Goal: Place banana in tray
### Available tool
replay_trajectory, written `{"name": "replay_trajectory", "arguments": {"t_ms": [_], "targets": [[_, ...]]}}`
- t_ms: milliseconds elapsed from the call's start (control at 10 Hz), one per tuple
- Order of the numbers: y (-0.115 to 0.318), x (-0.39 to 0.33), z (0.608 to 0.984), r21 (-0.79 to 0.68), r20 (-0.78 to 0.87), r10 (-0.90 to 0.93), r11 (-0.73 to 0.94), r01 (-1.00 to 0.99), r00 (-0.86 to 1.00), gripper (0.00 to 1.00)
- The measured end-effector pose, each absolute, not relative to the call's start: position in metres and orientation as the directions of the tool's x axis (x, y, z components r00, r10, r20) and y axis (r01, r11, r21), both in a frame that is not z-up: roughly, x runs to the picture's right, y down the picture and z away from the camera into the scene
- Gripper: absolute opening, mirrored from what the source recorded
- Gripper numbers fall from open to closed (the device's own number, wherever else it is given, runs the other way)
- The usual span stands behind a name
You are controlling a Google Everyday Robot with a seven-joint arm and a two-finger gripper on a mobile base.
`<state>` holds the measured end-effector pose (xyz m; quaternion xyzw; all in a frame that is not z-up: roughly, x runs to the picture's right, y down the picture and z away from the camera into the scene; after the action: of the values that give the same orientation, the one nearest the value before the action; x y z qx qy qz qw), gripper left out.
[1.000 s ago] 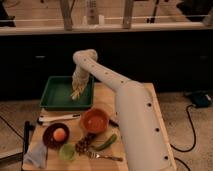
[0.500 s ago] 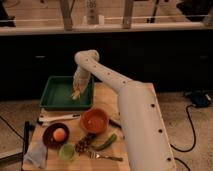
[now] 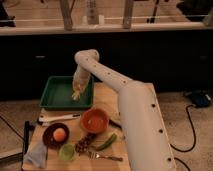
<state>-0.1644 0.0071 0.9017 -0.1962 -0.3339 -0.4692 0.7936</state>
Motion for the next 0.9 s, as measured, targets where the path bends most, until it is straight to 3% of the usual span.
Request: {"name": "replay_trajectory", "arguments": {"t_ms": [900], "targets": [[0.0049, -0.1587, 0.8944, 0.017, 0.715, -0.615, 0.49, 0.871, 0.332, 0.8]]}}
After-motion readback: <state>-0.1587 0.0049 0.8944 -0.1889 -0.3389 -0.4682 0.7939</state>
